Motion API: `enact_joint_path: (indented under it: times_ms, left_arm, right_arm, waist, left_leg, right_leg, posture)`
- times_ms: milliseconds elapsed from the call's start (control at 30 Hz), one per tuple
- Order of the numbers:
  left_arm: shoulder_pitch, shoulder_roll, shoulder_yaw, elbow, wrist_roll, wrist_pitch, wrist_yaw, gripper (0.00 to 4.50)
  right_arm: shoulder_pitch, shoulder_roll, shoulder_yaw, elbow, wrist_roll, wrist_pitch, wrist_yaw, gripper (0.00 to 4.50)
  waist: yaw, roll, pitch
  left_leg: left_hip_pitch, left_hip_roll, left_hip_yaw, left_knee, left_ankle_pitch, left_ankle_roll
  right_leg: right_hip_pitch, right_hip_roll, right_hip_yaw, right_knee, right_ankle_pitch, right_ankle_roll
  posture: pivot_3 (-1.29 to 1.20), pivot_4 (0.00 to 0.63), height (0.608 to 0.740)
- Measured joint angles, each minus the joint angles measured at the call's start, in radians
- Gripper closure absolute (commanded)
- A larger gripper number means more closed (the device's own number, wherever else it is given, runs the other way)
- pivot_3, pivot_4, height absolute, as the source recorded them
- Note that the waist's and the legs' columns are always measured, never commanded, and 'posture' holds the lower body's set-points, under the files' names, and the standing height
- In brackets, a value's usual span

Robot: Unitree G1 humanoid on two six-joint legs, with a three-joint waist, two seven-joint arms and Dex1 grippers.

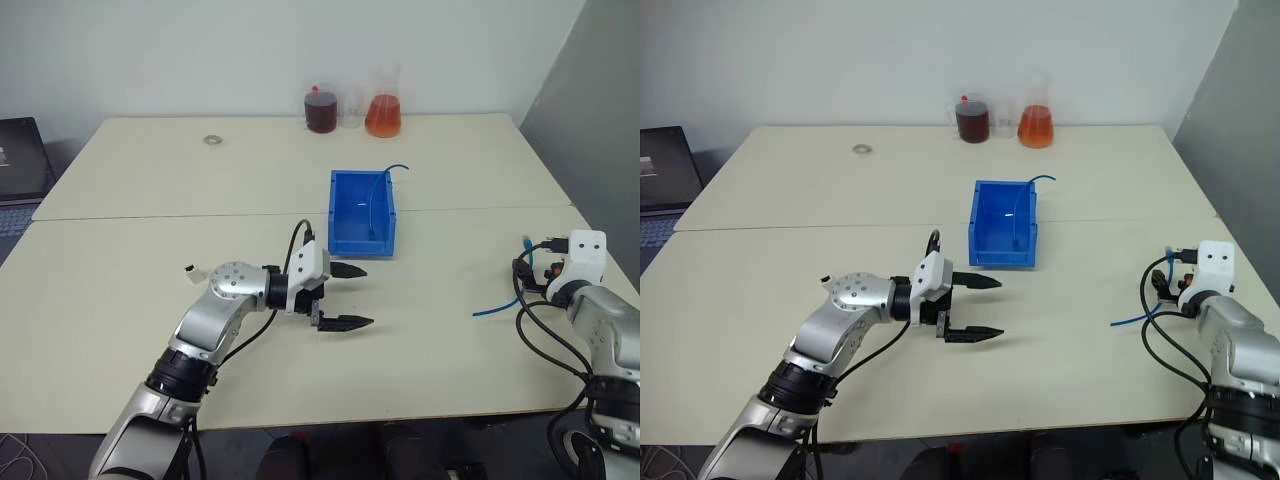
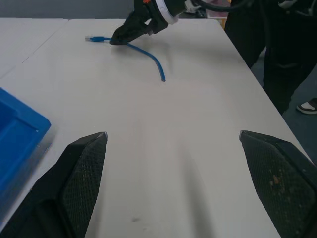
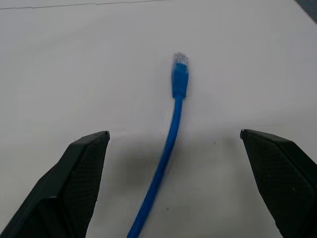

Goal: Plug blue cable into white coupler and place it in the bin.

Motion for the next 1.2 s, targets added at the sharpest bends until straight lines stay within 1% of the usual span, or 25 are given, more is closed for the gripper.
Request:
enact_joint_path:
  times_ms: [133, 300, 400, 433, 467, 533, 733, 800, 833, 867, 900, 933, 1000, 1033, 1167, 1200]
  left_arm:
    - [0.09, 0.039, 0.034, -0.068, 0.009, 0.0, 0.033, 0.03]
    - [0.158, 0.048, 0.061, -0.155, 0.006, 0.022, 0.076, 0.03]
    - [0.175, 0.045, 0.068, -0.181, 0.006, 0.025, 0.107, 0.0]
    - [0.177, 0.04, 0.069, -0.185, 0.006, 0.025, 0.114, 0.0]
    - [0.179, 0.036, 0.069, -0.188, 0.006, 0.026, 0.118, 0.0]
    - [0.184, 0.034, 0.07, -0.19, 0.006, 0.027, 0.128, 0.0]
    - [0.206, 0.035, 0.074, -0.191, 0.006, 0.029, 0.132, 0.0]
    - [0.208, 0.035, 0.077, -0.191, 0.005, 0.029, 0.133, 0.0]
    - [0.209, 0.035, 0.08, -0.192, 0.004, 0.029, 0.132, 0.0]
    - [0.211, 0.035, 0.081, -0.193, 0.003, 0.029, 0.132, 0.0]
    - [0.216, 0.035, 0.084, -0.196, 0.001, 0.029, 0.131, 0.0]
    - [0.223, 0.035, 0.087, -0.198, -0.004, 0.029, 0.13, 0.0]
    - [0.236, 0.039, 0.089, -0.203, -0.013, 0.029, 0.128, 0.0]
    - [0.247, 0.045, 0.091, -0.214, -0.015, 0.03, 0.128, 0.0]
    - [0.317, 0.074, 0.139, -0.256, -0.03, 0.04, 0.146, 0.0]
    - [0.348, 0.074, 0.161, -0.278, -0.033, 0.043, 0.166, 0.0]
  right_arm:
    - [-0.066, -0.009, 0.018, 0.146, -0.021, -0.068, 0.014, 0.0]
    - [-0.076, -0.01, 0.015, 0.167, -0.021, -0.065, -0.002, 0.0]
    - [-0.076, 0.003, 0.003, 0.161, -0.011, -0.05, -0.012, 0.53]
    - [-0.076, 0.01, -0.002, 0.156, -0.007, -0.043, -0.015, 0.85]
    - [-0.076, 0.013, -0.004, 0.152, -0.005, -0.039, -0.017, 1.06]
    - [-0.073, 0.02, -0.005, 0.135, 0.0, -0.024, -0.026, 1.7]
    - [-0.064, 0.039, -0.015, 0.1, 0.016, 0.0, -0.042, 3.12]
    - [-0.055, 0.041, -0.015, 0.091, 0.021, 0.0, -0.047, 3.71]
    - [-0.052, 0.041, -0.016, 0.088, 0.021, 0.0, -0.049, 3.88]
    - [-0.048, 0.04, -0.018, 0.087, 0.022, -0.002, -0.048, 4.18]
    - [-0.045, 0.039, -0.021, 0.087, 0.022, -0.005, -0.046, 4.37]
    - [-0.039, 0.034, -0.022, 0.087, 0.022, -0.01, -0.039, 4.49]
    - [-0.025, 0.008, -0.019, 0.091, 0.02, -0.021, -0.013, 4.49]
    - [-0.008, -0.03, 0.003, 0.092, 0.017, -0.03, 0.02, 4.49]
    - [0.049, -0.189, 0.101, 0.093, -0.017, -0.088, 0.218, 4.49]
    - [0.065, -0.235, 0.138, 0.088, -0.023, -0.128, 0.299, 4.49]
  waist:
    - [-0.001, 0.0, 0.0]
    - [-0.001, 0.0, 0.0]
    - [-0.001, 0.0, 0.0]
    - [0.0, 0.0, 0.0]
    - [0.0, 0.0, 0.0]
    - [0.001, 0.0, 0.0]
    - [0.004, 0.0, 0.0]
    - [0.005, 0.0, 0.0]
    - [0.005, 0.0, 0.0]
    - [0.005, 0.0, 0.0]
    - [0.005, 0.0, 0.0]
    - [0.005, 0.0, 0.0]
    - [0.009, 0.0, 0.0]
    - [0.012, 0.0, 0.0]
    - [0.015, 0.001, 0.0]
    - [0.011, 0.001, 0.001]
  left_leg:
    - [0.0, 0.0, 0.0, 0.0, 0.0, 0.0]
    - [0.001, 0.0, -0.001, 0.001, 0.0, 0.0]
    - [0.001, 0.0, -0.001, 0.001, 0.0, 0.0]
    - [0.002, 0.0, -0.001, 0.001, 0.0, 0.0]
    - [0.002, 0.0, -0.001, 0.001, 0.0, 0.0]
    - [0.001, 0.0, -0.001, 0.001, 0.0, 0.0]
    - [0.001, 0.0, -0.001, 0.001, 0.0, 0.0]
    - [0.001, 0.0, -0.001, 0.001, 0.0, 0.0]
    - [0.001, 0.0, -0.001, 0.001, 0.0, 0.0]
    - [0.001, 0.0, -0.001, 0.001, 0.0, 0.0]
    - [0.001, 0.0, -0.001, 0.001, 0.0, 0.0]
    - [0.001, 0.0, -0.001, 0.001, 0.0, 0.0]
    - [0.001, 0.0, -0.001, 0.001, 0.0, 0.0]
    - [0.001, 0.0, -0.001, 0.001, 0.0, 0.0]
    - [0.001, 0.0, 0.0, 0.0, 0.0, 0.0]
    - [0.002, 0.001, 0.0, 0.0, 0.0, 0.0]
  right_leg:
    - [0.0, 0.0, 0.0, 0.0, 0.0, 0.0]
    - [0.001, 0.0, 0.0, 0.002, 0.0, 0.0]
    - [0.002, 0.0, -0.001, 0.002, 0.0, 0.001]
    - [0.002, 0.0, -0.001, 0.002, 0.0, 0.001]
    - [0.002, 0.0, -0.001, 0.002, 0.0, 0.001]
    - [0.002, 0.0, -0.001, 0.002, 0.0, 0.001]
    - [0.002, 0.0, -0.001, 0.002, 0.0, 0.0]
    - [0.002, 0.0, -0.001, 0.002, 0.0, 0.0]
    - [0.002, 0.0, -0.001, 0.002, 0.0, 0.0]
    - [0.002, 0.0, -0.001, 0.002, 0.0, 0.0]
    - [0.002, 0.0, -0.001, 0.002, 0.0, 0.0]
    - [0.002, 0.0, -0.001, 0.002, 0.0, 0.0]
    - [0.002, 0.0, -0.001, 0.001, 0.0, 0.0]
    - [0.002, 0.0, -0.001, 0.001, 0.0, 0.0]
    - [0.001, 0.0, 0.0, 0.0, 0.0, 0.0]
    - [0.001, 0.0, 0.0, 0.001, 0.0, 0.0]
  posture:
    - [0.0, 0.15, 0.74]
    - [0.0, 0.15, 0.74]
    - [0.0, 0.15, 0.74]
    - [0.0, 0.15, 0.74]
    - [0.0, 0.15, 0.74]
    - [0.0, 0.15, 0.74]
    - [0.0, 0.15, 0.74]
    - [0.0, 0.15, 0.74]
    - [0.0, 0.15, 0.74]
    - [0.0, 0.15, 0.74]
    - [0.0, 0.15, 0.74]
    - [0.0, 0.15, 0.74]
    - [0.0, 0.15, 0.74]
    - [0.0, 0.15, 0.74]
    - [0.0, 0.15, 0.74]
    - [0.0, 0.15, 0.74]
